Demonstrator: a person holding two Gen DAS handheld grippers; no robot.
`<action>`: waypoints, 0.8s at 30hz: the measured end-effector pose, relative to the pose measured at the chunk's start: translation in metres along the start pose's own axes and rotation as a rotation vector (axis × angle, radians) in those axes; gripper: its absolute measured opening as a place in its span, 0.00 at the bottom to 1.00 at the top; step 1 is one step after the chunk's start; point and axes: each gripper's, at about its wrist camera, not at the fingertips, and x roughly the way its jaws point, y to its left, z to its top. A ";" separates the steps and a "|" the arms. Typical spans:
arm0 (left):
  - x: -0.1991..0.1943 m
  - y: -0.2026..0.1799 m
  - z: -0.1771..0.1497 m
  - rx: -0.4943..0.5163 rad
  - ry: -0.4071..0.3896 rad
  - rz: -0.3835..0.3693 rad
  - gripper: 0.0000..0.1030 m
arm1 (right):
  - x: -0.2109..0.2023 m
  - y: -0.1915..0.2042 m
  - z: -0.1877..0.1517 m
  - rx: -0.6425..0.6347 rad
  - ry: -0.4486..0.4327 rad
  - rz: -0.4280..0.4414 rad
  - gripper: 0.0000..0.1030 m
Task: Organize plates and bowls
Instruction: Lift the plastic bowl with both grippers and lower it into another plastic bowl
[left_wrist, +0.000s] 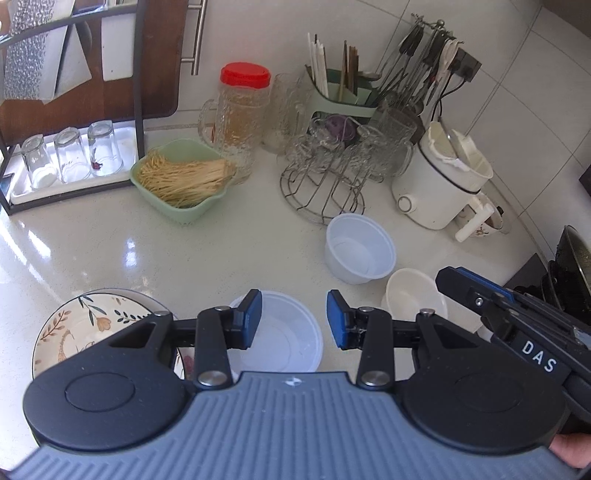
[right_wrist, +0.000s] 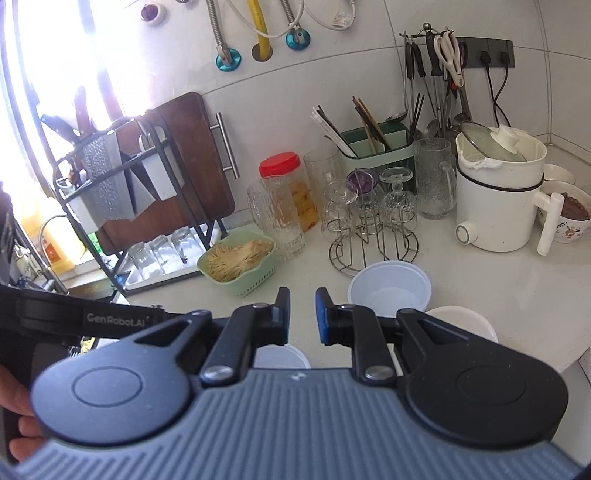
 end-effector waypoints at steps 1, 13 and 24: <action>-0.002 -0.002 0.000 0.003 -0.007 0.001 0.43 | -0.001 -0.001 0.000 0.003 -0.003 -0.002 0.18; -0.004 -0.027 -0.002 0.020 -0.025 -0.009 0.43 | -0.011 -0.029 -0.002 0.032 -0.006 -0.031 0.18; 0.027 -0.069 -0.008 0.041 0.018 -0.047 0.43 | -0.023 -0.071 -0.009 0.060 0.012 -0.083 0.18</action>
